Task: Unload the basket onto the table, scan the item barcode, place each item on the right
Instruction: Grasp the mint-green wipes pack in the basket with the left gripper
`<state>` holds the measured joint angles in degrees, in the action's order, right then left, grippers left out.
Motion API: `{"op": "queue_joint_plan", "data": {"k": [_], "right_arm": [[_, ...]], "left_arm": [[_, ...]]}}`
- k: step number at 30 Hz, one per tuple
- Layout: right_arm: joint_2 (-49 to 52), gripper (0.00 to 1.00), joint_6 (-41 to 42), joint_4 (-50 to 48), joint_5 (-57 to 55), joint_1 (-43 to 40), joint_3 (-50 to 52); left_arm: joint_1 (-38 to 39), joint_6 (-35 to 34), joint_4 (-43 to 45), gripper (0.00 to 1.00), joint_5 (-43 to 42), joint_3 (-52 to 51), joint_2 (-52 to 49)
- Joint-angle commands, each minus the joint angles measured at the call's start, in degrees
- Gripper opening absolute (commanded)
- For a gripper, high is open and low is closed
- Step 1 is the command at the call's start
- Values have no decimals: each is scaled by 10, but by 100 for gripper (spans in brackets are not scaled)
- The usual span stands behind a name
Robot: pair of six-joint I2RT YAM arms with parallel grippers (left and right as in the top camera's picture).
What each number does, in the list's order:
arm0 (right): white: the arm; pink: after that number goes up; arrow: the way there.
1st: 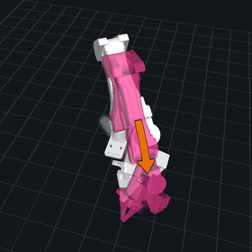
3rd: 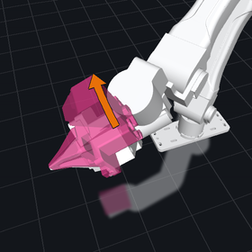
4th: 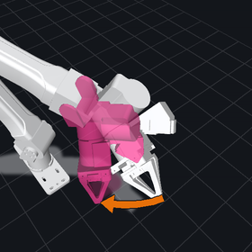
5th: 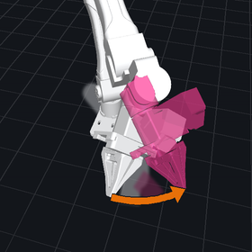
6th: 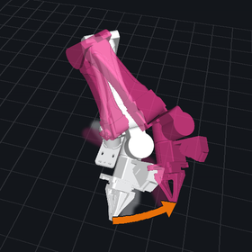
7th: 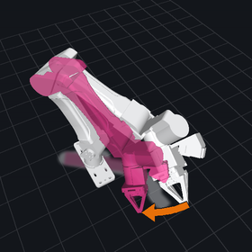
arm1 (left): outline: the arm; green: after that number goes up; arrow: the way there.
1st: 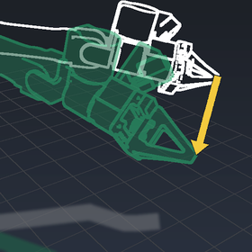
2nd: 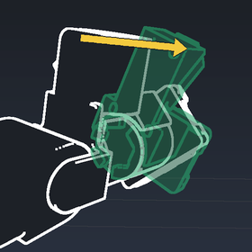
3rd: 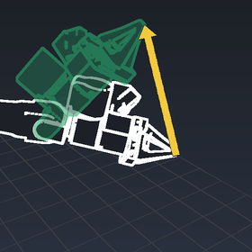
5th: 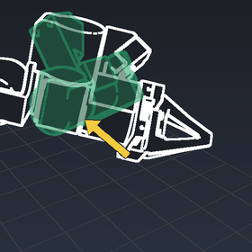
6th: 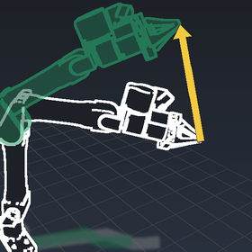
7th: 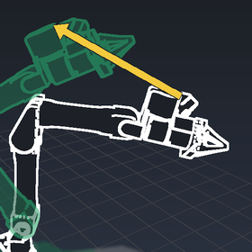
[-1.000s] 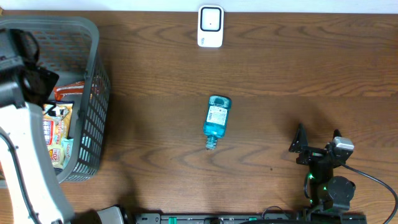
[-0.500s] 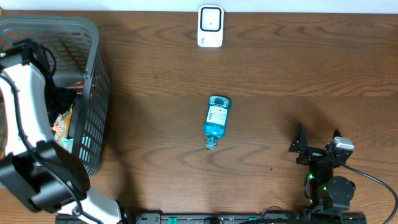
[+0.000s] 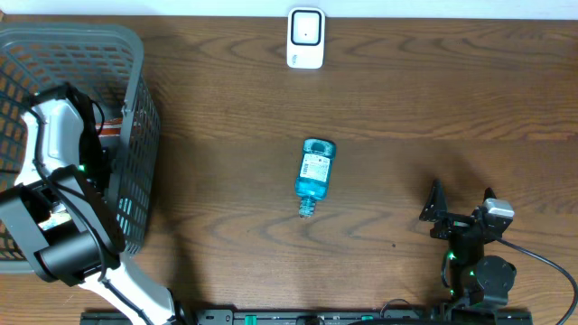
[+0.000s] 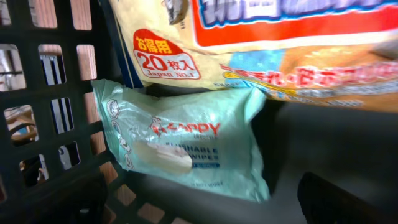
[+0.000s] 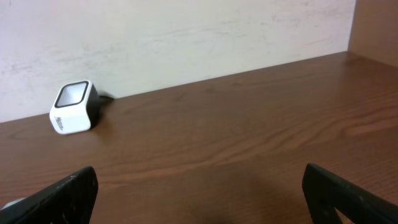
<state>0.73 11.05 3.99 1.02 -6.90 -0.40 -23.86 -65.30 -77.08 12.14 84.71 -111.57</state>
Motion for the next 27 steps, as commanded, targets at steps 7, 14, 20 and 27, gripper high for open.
{"op": "queue_joint_plan", "data": {"k": [7,14,20,27], "right_arm": [[-2,99,-6,2,-5,-3,1],[-2,99,-6,2,-5,-3,1],[-2,99,-6,2,-5,-3,1],[-2,99,-6,2,-5,-3,1]], "left_arm": [[-2,-26,112,98,14,-119,-7],[-2,-28,110,38,14,-153,-7],[-2,-28,79,7,14,-151,-5],[-3,-12,47,7,14,-66,56]]}}
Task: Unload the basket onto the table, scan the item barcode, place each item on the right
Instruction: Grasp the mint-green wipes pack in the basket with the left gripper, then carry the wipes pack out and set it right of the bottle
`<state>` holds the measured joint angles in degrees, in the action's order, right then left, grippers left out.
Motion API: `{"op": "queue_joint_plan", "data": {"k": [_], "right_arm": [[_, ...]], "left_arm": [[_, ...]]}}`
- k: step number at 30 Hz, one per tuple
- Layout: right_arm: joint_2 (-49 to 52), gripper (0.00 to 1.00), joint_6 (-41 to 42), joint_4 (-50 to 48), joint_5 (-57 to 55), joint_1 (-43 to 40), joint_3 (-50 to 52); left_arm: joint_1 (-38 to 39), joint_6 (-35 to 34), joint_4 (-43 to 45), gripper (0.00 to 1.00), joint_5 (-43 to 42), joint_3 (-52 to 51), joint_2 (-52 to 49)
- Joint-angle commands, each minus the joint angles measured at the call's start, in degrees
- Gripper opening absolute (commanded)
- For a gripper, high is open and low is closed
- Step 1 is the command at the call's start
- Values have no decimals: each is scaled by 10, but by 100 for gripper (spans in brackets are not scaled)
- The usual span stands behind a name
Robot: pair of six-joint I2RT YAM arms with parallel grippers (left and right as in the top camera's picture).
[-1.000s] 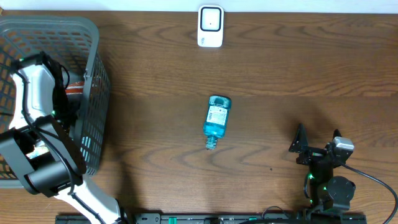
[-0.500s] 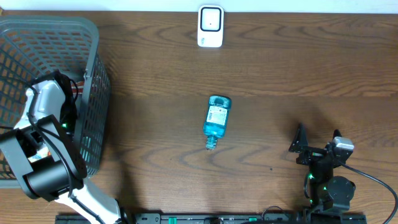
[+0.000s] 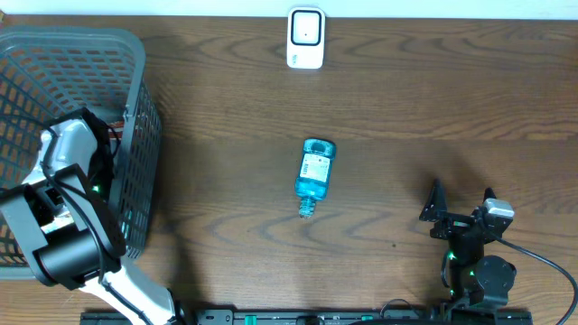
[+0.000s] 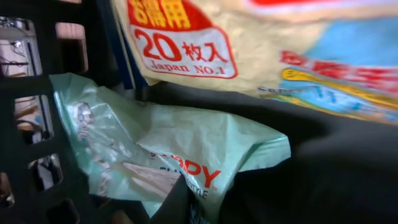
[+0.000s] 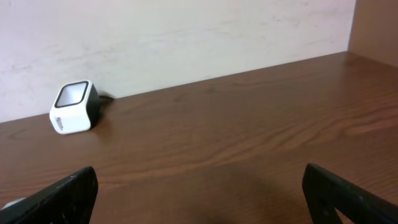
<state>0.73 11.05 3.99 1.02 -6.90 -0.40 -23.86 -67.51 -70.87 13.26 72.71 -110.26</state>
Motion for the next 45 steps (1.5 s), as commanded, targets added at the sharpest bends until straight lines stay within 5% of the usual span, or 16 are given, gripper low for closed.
{"op": "queue_joint_plan", "data": {"k": [1,9,25,32,40,45], "right_arm": [[-2,99,-6,2,-5,-3,1],[-2,99,-6,2,-5,-3,1],[-2,99,-6,2,-5,-3,1],[-2,99,-6,2,-5,-3,1],[-2,99,-6,2,-5,-3,1],[-2,99,-6,2,-5,-3,1]], "left_arm": [[-3,17,-16,7,3,72,57],[-3,36,-5,7,-8,180,201],[72,116,129,8,-208,184,499],[213,321,217,8,-423,176,481],[352,605,160,7,-583,172,396],[408,671,156,7,-651,169,333]]}}
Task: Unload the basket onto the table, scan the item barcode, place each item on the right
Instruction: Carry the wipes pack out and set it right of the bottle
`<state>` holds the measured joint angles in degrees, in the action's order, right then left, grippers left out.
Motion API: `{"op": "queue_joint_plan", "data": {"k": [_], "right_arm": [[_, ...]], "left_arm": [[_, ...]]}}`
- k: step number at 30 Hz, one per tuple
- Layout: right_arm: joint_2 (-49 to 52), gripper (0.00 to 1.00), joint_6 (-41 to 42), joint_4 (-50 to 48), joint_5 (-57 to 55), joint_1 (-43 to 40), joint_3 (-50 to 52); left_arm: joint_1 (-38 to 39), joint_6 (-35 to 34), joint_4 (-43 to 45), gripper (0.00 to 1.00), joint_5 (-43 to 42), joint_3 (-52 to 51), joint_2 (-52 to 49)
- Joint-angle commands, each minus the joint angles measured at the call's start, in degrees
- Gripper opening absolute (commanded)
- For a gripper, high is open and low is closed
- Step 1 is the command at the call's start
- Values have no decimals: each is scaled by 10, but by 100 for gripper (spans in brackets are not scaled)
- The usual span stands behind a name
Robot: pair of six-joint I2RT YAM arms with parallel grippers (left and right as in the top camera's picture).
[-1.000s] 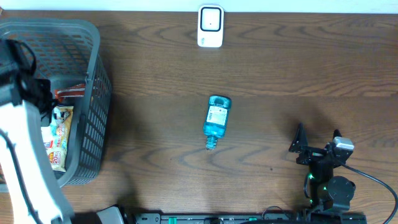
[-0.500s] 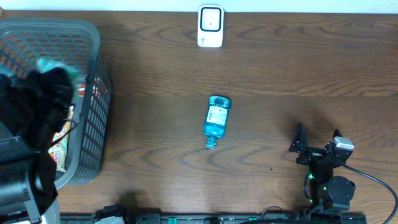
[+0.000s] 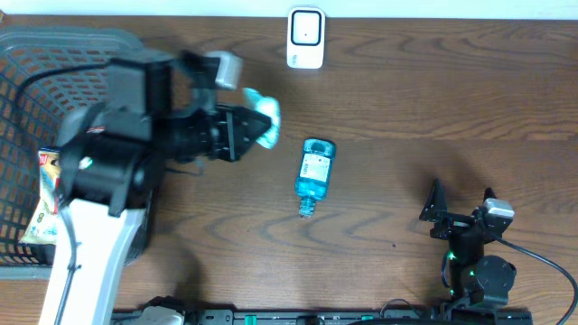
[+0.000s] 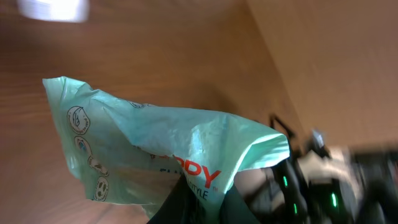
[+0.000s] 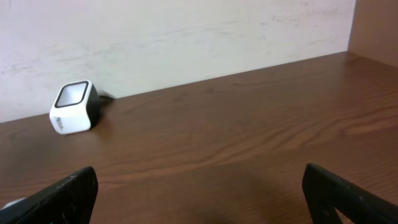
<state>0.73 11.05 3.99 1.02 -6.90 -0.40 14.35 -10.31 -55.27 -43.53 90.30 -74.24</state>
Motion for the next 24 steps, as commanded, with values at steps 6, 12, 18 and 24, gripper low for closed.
{"op": "queue_joint_plan", "data": {"k": [6,12,18,24], "right_arm": [[-2,99,-6,2,-5,-3,1],[-2,99,-6,2,-5,-3,1],[-2,99,-6,2,-5,-3,1],[-2,99,-6,2,-5,-3,1]], "left_arm": [[82,140,-14,8,-88,-7,-97],[137,163,-9,7,-53,-7,-175],[184,163,13,7,-9,-7,-266],[223,161,39,8,70,-7,-363]]}}
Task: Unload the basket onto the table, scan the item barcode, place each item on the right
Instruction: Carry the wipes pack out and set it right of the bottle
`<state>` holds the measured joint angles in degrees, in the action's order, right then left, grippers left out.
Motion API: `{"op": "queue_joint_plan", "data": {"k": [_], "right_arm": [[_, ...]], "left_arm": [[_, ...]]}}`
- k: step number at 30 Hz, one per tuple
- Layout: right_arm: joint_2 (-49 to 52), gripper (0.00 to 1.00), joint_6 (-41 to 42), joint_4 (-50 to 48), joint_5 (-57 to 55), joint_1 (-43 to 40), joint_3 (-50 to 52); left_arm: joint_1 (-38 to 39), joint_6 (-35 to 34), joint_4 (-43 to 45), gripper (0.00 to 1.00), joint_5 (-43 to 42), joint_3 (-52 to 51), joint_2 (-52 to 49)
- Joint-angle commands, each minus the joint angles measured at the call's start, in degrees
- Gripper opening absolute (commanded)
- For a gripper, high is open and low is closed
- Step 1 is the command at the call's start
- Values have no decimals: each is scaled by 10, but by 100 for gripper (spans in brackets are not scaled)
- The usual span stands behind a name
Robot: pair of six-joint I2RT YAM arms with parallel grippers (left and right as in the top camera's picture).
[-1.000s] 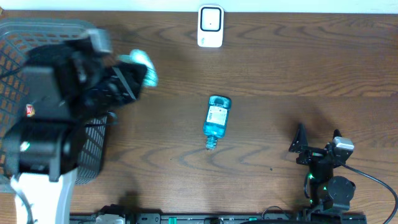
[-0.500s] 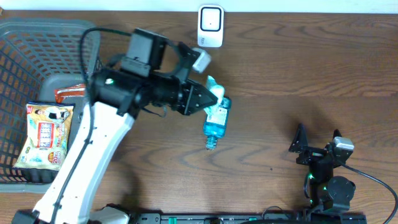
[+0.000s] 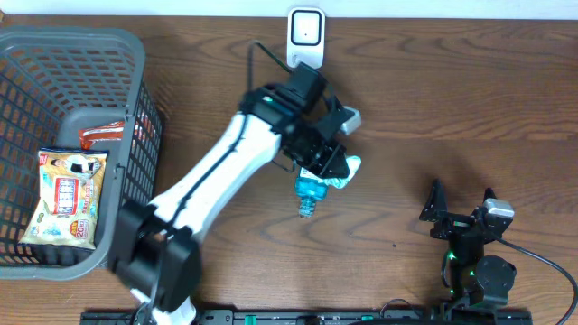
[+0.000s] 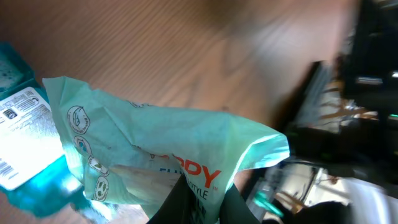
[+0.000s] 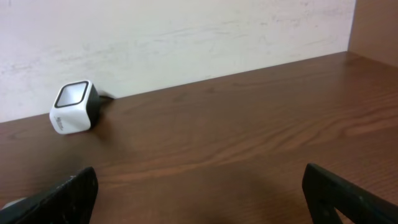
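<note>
My left gripper [image 3: 331, 162] is shut on a mint-green pack of wet wipes [image 3: 347, 169], held over the middle of the table. In the left wrist view the wipes pack [image 4: 155, 152] fills the frame, with the gripper [image 4: 202, 202] pinching its lower edge. A blue bottle [image 3: 312, 187] with a white label lies on the table just under and left of the pack, and the same bottle [image 4: 25, 143] shows at the left edge of the wrist view. The white scanner [image 3: 305, 37] stands at the far edge of the table. My right gripper [image 3: 461, 215] rests open near the front right, facing the scanner [image 5: 73, 107].
A grey mesh basket [image 3: 135, 99] stands at the left and holds a yellow snack pack [image 3: 68, 199] and a red-and-white item [image 3: 104, 135]. The brown table [image 3: 470, 99] meets a pale wall behind the scanner.
My left gripper, still shut on the wipes pack, has moved from just right of the basket to over the blue bottle at the table's middle. The right arm has not moved.
My left gripper was open inside the basket, facing the wipes pack under the yellow snack pack. Then it was shut on the wipes pack there. Later it held the pack outside the basket, and now over the blue bottle.
</note>
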<state>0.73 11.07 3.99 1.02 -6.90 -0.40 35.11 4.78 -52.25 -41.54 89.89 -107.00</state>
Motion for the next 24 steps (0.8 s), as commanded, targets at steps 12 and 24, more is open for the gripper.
{"op": "queue_joint_plan", "data": {"k": [12,24], "right_arm": [[-2,99,-7,2,-5,-3,1],[-2,99,-7,2,-5,-3,1]], "left_arm": [[69,9,102,31,114,-3,-145],[64,-23,32,84,292,43,-17]]}}
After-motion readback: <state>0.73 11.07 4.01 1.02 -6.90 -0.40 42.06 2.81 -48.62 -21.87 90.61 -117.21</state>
